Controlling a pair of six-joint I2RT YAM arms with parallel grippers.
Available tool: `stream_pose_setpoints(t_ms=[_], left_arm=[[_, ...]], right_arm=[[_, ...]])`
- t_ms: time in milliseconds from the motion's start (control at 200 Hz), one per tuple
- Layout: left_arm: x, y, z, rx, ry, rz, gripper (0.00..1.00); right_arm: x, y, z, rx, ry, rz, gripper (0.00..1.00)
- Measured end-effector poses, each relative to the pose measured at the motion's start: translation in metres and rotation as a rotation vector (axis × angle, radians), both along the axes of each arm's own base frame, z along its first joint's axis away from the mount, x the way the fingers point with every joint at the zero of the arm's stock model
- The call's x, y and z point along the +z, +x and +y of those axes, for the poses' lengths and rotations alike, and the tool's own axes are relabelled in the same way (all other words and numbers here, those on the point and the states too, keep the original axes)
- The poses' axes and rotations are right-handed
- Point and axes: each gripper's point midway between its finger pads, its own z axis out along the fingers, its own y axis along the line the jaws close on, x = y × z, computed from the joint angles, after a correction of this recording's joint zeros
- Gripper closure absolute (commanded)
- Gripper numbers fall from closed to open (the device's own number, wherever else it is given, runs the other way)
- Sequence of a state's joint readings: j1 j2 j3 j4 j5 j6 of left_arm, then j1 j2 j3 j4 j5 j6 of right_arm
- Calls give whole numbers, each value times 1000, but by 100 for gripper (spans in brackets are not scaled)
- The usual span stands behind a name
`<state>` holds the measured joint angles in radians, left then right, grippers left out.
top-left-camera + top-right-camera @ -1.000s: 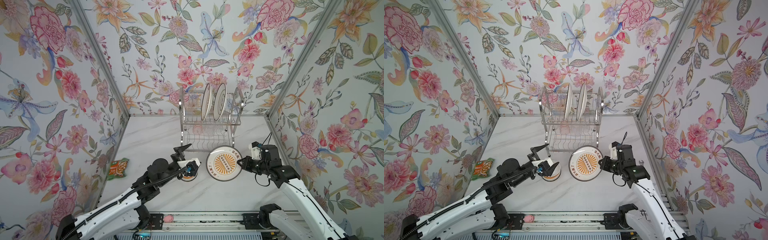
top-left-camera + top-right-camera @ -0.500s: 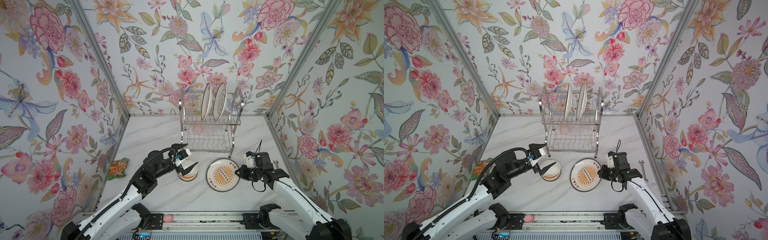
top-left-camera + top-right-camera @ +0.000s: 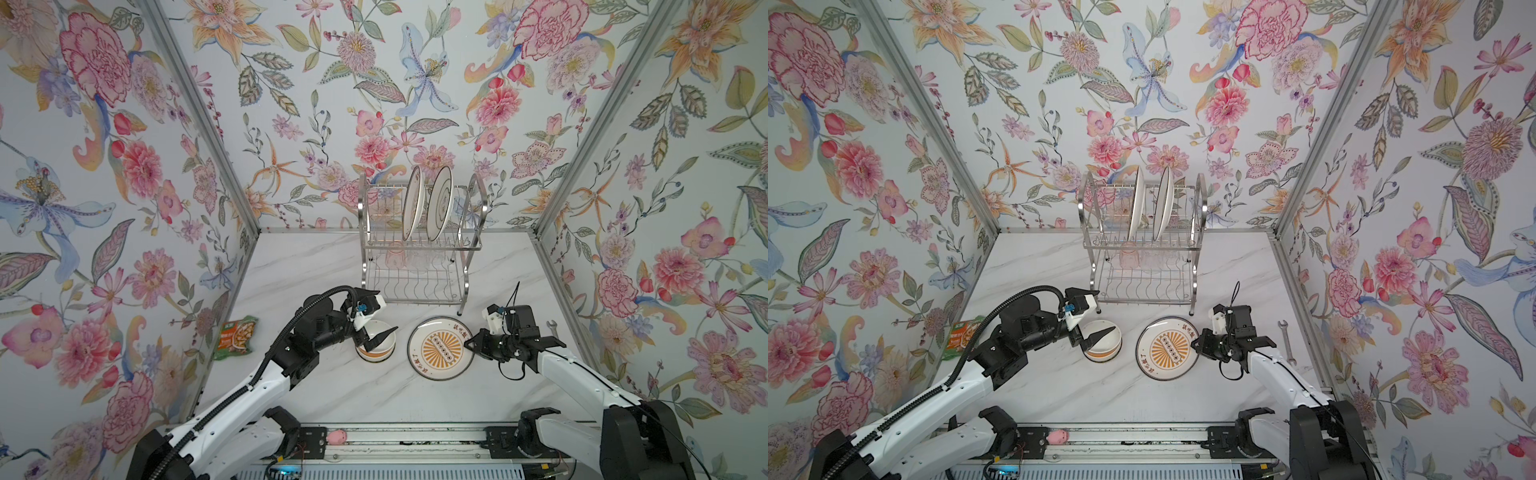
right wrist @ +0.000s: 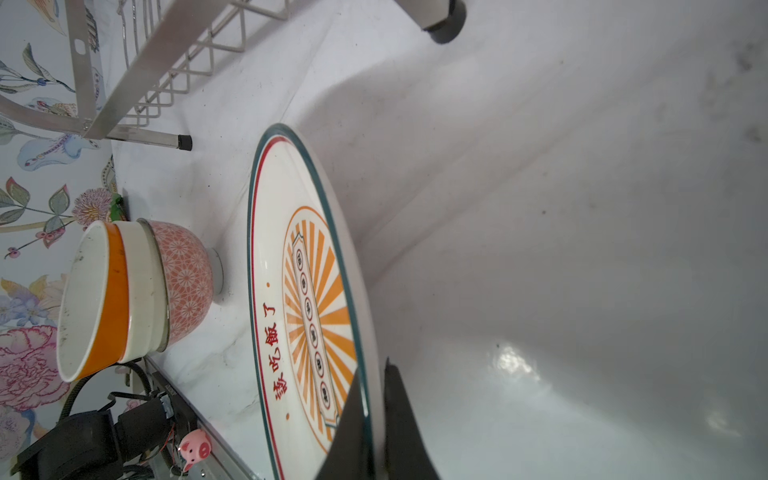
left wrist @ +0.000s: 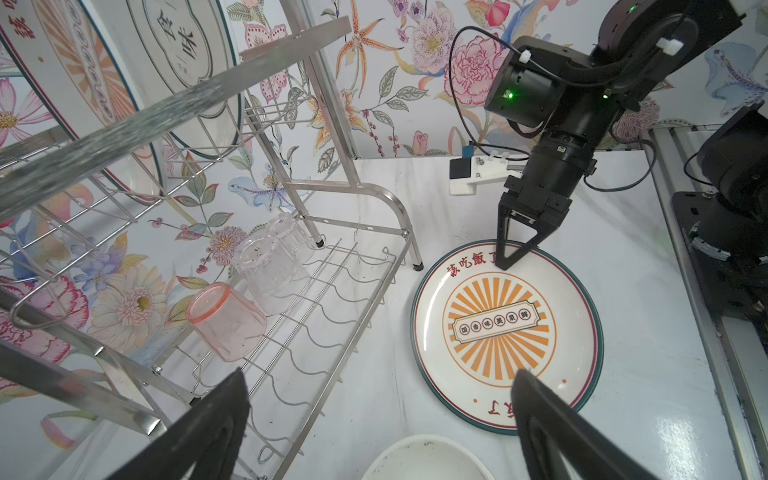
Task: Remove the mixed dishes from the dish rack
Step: 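Lay the printed plate flat beside the bowl stack and open the right gripper, then reach the left gripper to the next printed plate while the right gripper withdraws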
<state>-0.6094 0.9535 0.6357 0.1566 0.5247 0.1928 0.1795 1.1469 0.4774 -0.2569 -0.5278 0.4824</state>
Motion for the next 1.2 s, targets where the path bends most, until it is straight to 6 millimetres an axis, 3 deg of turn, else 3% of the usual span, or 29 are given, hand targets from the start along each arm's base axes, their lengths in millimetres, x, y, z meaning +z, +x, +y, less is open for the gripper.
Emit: stream_pose_setpoints(t_ms=[225, 566, 906, 1041, 1201], left_arm=[[5, 3, -4, -15, -7, 4, 1], [16, 10, -10, -16, -20, -3, 1], [65, 20, -9, 26, -111, -103, 1], [89, 26, -6, 61, -158, -144, 1], [116, 34, -2, 112, -216, -180, 1]], right_arm=[[-6, 6, -1, -14, 23, 5, 78], [-18, 6, -5, -46, 27, 37, 57], [-17, 12, -12, -89, -5, 18, 33], [-4, 17, -18, -111, -34, -47, 24], [21, 23, -30, -140, -92, -172, 22]])
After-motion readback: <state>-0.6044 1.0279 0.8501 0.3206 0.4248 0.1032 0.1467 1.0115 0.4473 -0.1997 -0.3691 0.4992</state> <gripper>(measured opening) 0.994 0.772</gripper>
